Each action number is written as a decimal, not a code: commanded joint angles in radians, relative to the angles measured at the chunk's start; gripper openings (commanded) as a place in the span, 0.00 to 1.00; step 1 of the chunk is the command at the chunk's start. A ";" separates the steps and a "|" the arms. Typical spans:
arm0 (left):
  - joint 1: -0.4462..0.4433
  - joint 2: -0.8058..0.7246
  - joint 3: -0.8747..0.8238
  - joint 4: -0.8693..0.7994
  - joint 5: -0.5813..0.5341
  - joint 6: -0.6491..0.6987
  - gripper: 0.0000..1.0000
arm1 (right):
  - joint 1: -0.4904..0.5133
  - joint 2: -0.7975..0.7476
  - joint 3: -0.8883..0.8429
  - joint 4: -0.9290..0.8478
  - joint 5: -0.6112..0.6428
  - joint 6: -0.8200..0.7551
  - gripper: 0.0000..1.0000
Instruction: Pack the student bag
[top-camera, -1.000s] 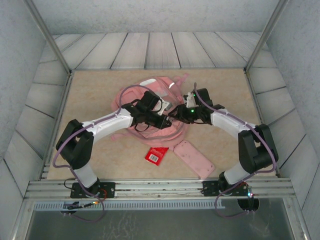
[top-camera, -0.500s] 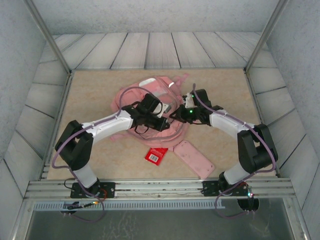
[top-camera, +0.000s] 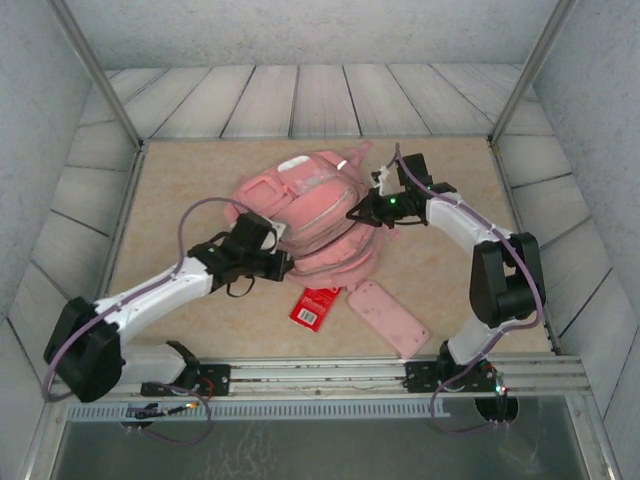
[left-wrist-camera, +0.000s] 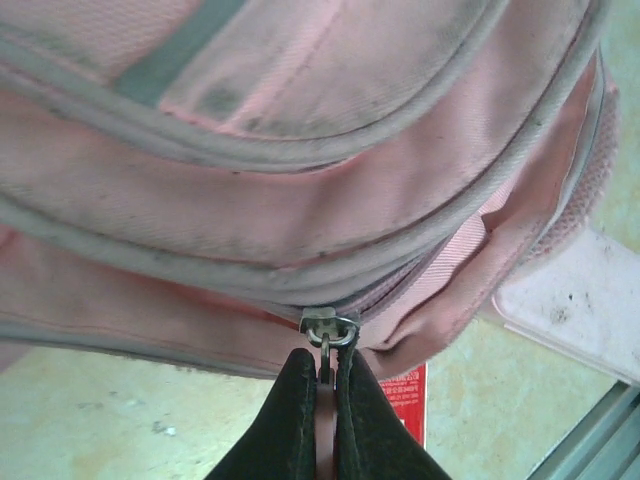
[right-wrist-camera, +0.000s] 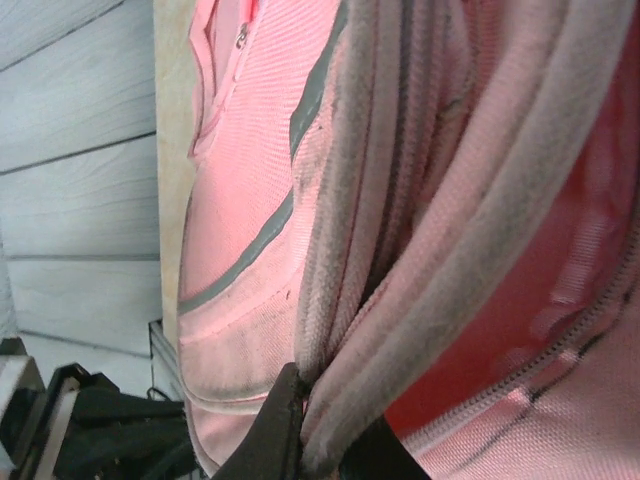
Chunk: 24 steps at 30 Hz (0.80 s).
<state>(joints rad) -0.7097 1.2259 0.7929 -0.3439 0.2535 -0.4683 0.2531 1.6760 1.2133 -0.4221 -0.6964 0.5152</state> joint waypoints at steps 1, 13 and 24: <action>0.018 -0.083 -0.023 -0.215 -0.033 0.039 0.00 | -0.051 0.062 0.111 0.000 0.059 -0.085 0.00; -0.050 0.042 0.111 -0.037 0.165 0.078 0.00 | 0.071 0.188 0.306 -0.079 0.106 -0.093 0.13; -0.129 0.301 0.306 0.173 0.209 -0.009 0.00 | 0.081 -0.016 0.137 -0.197 0.271 -0.162 0.47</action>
<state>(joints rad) -0.8345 1.5082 1.0317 -0.2562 0.4213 -0.4690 0.3305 1.7508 1.4055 -0.5552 -0.4896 0.3843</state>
